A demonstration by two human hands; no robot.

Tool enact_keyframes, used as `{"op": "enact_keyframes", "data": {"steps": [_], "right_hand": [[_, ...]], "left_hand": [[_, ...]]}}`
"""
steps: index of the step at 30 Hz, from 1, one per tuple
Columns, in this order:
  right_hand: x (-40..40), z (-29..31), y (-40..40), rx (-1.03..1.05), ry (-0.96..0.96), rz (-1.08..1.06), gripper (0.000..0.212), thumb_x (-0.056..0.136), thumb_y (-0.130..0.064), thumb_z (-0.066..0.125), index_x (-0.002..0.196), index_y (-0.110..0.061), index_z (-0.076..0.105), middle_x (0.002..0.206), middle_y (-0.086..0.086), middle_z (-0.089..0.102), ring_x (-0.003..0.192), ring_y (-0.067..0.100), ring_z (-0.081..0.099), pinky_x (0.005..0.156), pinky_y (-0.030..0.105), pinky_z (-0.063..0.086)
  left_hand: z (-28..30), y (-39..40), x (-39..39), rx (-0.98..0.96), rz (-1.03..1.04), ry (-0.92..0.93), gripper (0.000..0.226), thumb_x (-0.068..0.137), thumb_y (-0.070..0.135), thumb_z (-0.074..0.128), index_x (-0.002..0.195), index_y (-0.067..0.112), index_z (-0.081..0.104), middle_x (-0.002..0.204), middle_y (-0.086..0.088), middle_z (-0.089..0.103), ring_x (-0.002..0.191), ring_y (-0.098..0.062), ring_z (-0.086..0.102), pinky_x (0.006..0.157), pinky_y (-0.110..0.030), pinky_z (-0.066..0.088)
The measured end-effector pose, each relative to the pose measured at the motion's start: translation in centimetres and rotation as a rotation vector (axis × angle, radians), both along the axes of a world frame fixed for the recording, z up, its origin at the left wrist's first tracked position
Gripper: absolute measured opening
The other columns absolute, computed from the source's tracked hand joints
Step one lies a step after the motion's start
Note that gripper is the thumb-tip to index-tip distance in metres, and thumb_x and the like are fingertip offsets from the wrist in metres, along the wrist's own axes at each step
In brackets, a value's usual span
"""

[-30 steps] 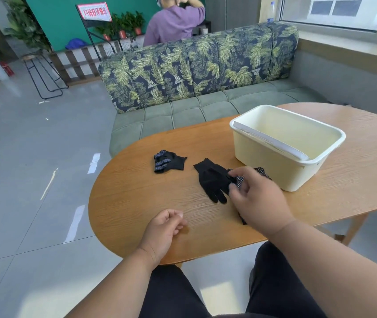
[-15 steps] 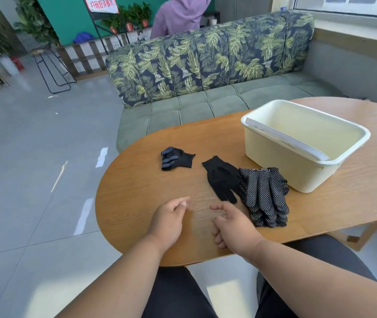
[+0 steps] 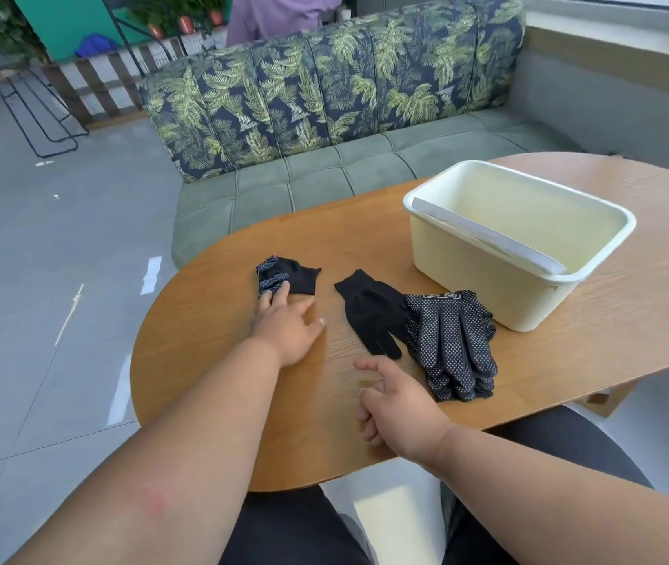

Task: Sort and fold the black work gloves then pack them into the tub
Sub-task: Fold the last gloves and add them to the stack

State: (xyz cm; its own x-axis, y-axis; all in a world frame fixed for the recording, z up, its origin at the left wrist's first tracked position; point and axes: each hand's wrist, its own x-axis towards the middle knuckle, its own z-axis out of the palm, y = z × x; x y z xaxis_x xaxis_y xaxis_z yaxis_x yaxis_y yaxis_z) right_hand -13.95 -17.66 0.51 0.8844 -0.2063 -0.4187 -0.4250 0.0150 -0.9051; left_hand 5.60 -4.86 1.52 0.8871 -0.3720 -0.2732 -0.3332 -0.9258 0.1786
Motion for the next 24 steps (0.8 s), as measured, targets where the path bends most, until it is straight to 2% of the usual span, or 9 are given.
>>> {"op": "enact_keyframes", "data": {"steps": [4,8,13,18,24], "right_hand": [[0.0,-0.3,-0.1,-0.013,-0.007,0.008,0.045,0.094,-0.011,0.048,0.128,-0.039,0.053,0.078,0.006,0.065,0.061,0.02,0.059,0.061,0.036,0.057],[0.1,-0.6,-0.2,-0.043,-0.013,0.02,0.045,0.093,-0.013,0.049,0.127,-0.041,0.053,0.077,0.004,0.067,0.061,0.019,0.062,0.064,0.038,0.06],[-0.1,-0.6,-0.1,-0.051,-0.031,0.021,0.046,0.093,-0.011,0.051,0.128,-0.04,0.053,0.073,0.002,0.066,0.059,0.016,0.06,0.062,0.037,0.059],[-0.1,-0.3,0.0,-0.053,-0.049,0.013,0.048,0.094,-0.008,0.05,0.13,-0.041,0.053,0.074,0.006,0.064,0.059,0.019,0.058,0.059,0.038,0.056],[-0.3,0.1,0.3,-0.104,-0.066,0.014,0.036,0.1,-0.017,0.055,0.127,-0.041,0.061,0.073,0.004,0.066,0.057,0.016,0.059,0.059,0.034,0.058]], "left_hand": [[-0.3,-0.3,1.2,0.06,-0.015,0.0,0.067,0.105,0.061,0.034,0.166,0.035,0.022,0.176,0.005,0.005,0.16,-0.032,0.0,0.127,-0.056,0.006],[-0.6,0.6,1.1,0.049,-0.044,-0.113,0.063,0.109,0.049,0.031,0.164,0.019,0.03,0.172,0.005,0.023,0.157,-0.025,0.012,0.127,-0.052,0.01],[-0.6,3.4,-3.4,-0.095,-0.056,-0.16,0.056,0.11,0.043,0.031,0.16,0.02,0.04,0.166,0.006,0.035,0.155,-0.018,0.019,0.127,-0.044,0.016],[-0.1,6.0,-12.2,-0.156,-0.102,-0.164,0.065,0.103,0.049,0.019,0.16,0.026,0.041,0.164,0.014,0.036,0.153,-0.011,0.018,0.125,-0.035,0.014],[-0.6,7.3,-18.0,-0.19,-0.175,-0.087,0.052,0.11,0.041,0.029,0.161,0.031,0.037,0.163,0.022,0.031,0.152,-0.004,0.008,0.127,-0.03,0.006]]}}
